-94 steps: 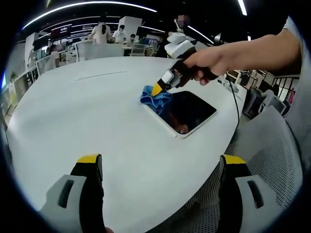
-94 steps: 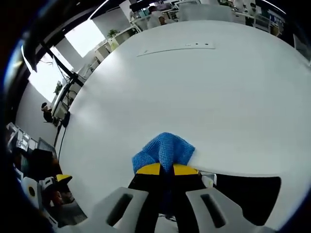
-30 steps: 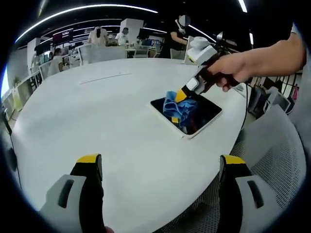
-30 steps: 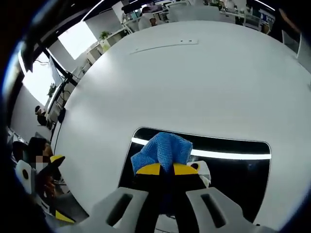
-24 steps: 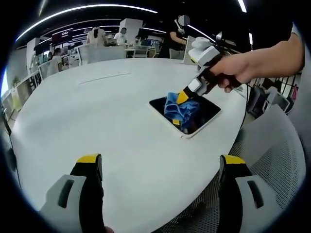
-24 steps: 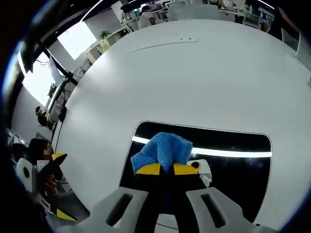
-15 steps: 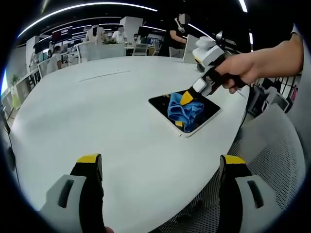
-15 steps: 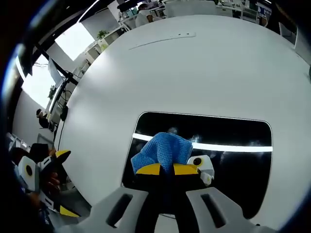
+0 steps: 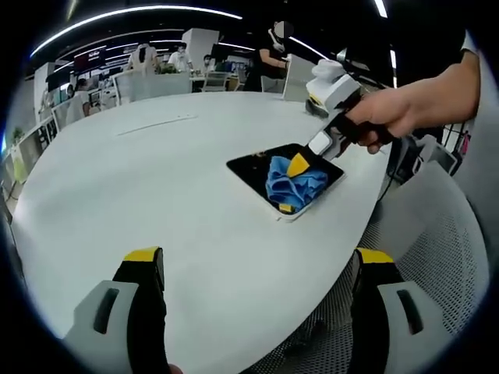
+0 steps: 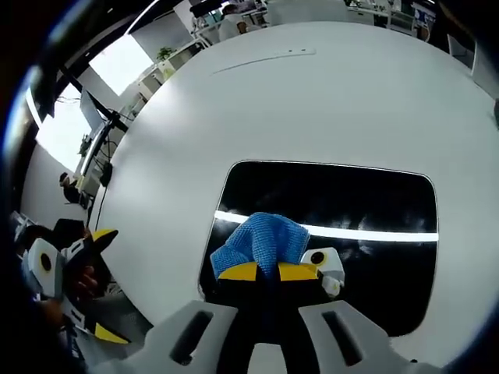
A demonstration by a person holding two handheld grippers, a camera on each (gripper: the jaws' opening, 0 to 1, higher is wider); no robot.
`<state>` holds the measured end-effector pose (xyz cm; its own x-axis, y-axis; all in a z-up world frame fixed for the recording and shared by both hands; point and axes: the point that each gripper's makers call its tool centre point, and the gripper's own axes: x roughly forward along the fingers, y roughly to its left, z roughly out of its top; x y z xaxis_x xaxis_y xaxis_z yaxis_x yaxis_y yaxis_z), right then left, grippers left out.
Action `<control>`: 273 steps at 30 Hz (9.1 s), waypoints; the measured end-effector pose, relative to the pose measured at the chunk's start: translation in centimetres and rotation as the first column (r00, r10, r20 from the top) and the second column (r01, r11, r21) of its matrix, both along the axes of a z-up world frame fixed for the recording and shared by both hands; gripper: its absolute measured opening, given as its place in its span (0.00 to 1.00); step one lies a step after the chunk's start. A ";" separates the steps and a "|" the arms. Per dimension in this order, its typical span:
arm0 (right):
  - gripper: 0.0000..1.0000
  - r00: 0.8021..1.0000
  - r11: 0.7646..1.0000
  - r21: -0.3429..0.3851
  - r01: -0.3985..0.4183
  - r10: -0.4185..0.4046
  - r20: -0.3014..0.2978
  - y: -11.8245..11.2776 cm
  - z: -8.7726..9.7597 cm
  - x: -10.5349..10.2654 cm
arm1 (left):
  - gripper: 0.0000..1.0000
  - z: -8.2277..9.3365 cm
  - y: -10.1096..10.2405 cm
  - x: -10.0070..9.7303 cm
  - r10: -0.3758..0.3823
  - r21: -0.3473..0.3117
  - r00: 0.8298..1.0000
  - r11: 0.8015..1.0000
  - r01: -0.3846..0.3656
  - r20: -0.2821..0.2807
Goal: Wipe the mirror surface with the cleaning cloth until all visible marks leave the cleaned area.
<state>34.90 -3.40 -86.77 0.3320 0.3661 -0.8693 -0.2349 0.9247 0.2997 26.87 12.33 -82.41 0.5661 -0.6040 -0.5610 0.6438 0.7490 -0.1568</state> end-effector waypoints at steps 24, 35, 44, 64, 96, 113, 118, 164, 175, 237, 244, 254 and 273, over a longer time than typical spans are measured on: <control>0.01 1.000 1.000 0.025 -0.003 0.003 -0.014 0.1 0.0 -3.2 | 0.99 1.0 -0.5 0.1 0.003 -0.011 1.000 1.000 -0.002 0.025; 0.01 1.000 0.999 0.037 -0.009 0.009 -0.022 0.1 0.1 -3.9 | 0.99 1.5 -0.8 0.3 0.028 -0.052 1.000 0.998 -0.027 0.010; 0.01 1.000 0.999 0.045 -0.007 0.008 -0.023 0.2 0.0 -4.3 | 0.99 1.4 -1.0 0.1 0.017 -0.050 1.000 0.999 -0.017 0.007; 0.02 1.000 0.998 0.055 -0.004 0.005 -0.015 -1.1 0.1 -4.3 | 0.99 1.3 -0.9 0.2 0.019 -0.045 1.000 0.999 -0.019 0.008; 0.02 0.999 0.999 0.045 0.018 -0.017 -0.028 -3.8 0.1 -4.3 | 0.99 1.0 -1.2 -0.2 -0.001 -0.032 1.000 0.999 0.000 -0.008; 0.01 0.999 0.999 0.044 0.024 -0.022 -0.032 -3.8 0.1 -2.7 | 0.99 1.0 -1.2 -0.2 -0.005 -0.035 1.000 0.999 0.004 -0.010; 0.01 0.999 0.999 0.042 0.027 -0.026 -0.032 -3.8 0.0 -1.8 | 0.99 1.0 -1.2 -0.2 -0.001 -0.039 1.000 0.999 0.001 -0.013; 0.01 1.000 1.000 0.001 -0.021 0.021 0.023 -3.5 0.0 5.6 | 0.99 0.5 -1.2 -0.3 -0.001 -0.035 0.999 0.999 0.000 -0.037; 0.01 0.999 1.000 0.006 -0.026 0.026 0.026 -3.3 0.1 7.4 | 0.99 0.4 -1.2 -0.4 -0.005 -0.031 0.999 1.000 0.004 -0.042; 0.01 0.999 1.000 -0.015 -0.012 0.012 0.040 -7.1 -0.2 9.8 | 0.99 0.1 -0.8 -0.1 0.008 -0.016 0.999 1.000 -0.009 -0.043; 0.01 0.999 1.000 -0.021 -0.002 0.003 0.042 -7.8 0.0 9.5 | 0.99 0.2 -0.9 -0.1 0.008 -0.018 0.999 1.000 -0.008 -0.043; 0.01 0.998 0.999 -0.036 0.005 -0.002 0.058 -7.6 0.2 9.2 | 0.99 0.2 -0.8 -0.2 0.006 -0.014 0.999 1.000 -0.007 -0.044; 0.01 0.997 0.999 -0.045 0.022 -0.018 0.081 -7.7 0.0 6.0 | 0.99 0.3 -1.1 -0.4 -0.010 -0.013 0.999 1.000 0.009 -0.038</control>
<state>40.88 -11.07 -86.81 0.4087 0.3187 -0.8552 -0.2379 0.9419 0.2373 26.43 11.25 -82.10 0.5387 -0.6163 -0.5745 0.6441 0.7408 -0.1907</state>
